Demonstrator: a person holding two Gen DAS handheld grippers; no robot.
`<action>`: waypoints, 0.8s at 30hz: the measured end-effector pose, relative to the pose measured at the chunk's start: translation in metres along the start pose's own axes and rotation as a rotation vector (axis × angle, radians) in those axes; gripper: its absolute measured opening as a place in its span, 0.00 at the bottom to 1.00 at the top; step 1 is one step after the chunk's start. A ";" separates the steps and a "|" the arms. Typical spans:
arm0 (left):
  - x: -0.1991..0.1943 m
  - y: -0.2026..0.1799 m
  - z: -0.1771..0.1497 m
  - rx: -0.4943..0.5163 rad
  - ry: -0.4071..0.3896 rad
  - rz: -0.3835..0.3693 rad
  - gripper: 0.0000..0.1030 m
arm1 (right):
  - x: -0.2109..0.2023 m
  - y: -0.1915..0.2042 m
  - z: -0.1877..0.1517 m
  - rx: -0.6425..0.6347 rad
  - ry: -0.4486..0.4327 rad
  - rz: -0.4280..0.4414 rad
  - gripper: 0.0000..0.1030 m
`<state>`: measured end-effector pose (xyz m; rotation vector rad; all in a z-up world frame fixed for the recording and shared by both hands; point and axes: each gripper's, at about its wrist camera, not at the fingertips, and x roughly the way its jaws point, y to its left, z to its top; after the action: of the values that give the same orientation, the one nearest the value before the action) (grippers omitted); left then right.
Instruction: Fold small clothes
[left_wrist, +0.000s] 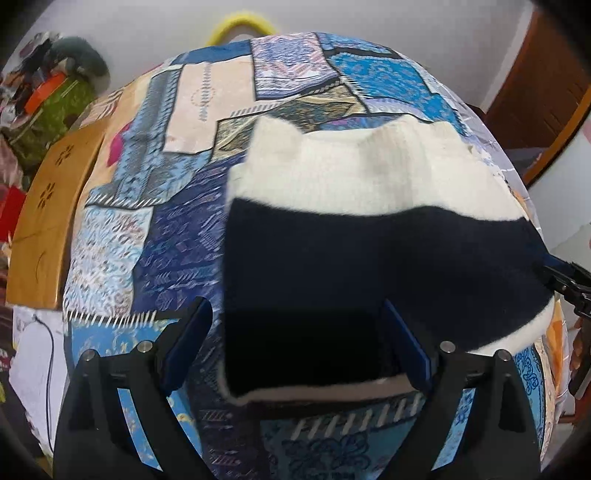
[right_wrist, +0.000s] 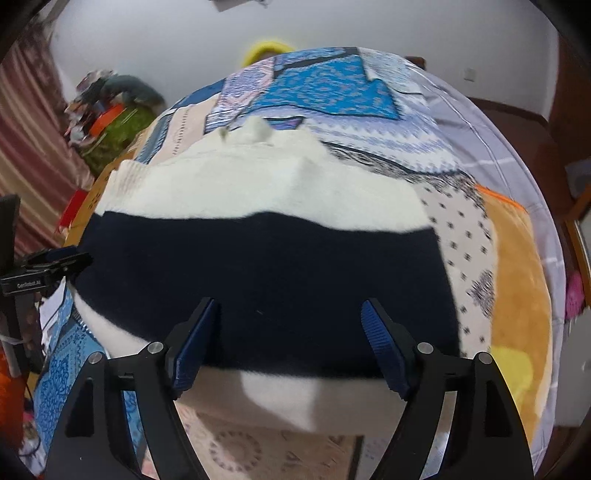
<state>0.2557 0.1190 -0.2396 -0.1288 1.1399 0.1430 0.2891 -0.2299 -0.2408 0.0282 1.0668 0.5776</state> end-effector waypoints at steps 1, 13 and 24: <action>0.000 0.005 -0.002 -0.015 0.005 0.006 0.90 | -0.002 -0.002 -0.001 0.008 -0.001 -0.006 0.75; -0.014 0.044 -0.025 -0.146 0.044 0.013 0.90 | -0.021 0.008 0.003 -0.017 -0.021 -0.051 0.75; -0.044 0.030 -0.027 -0.203 0.018 -0.119 0.90 | -0.041 0.060 0.022 -0.139 -0.108 -0.020 0.75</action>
<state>0.2084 0.1416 -0.2109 -0.3777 1.1310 0.1515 0.2666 -0.1921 -0.1784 -0.0722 0.9191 0.6238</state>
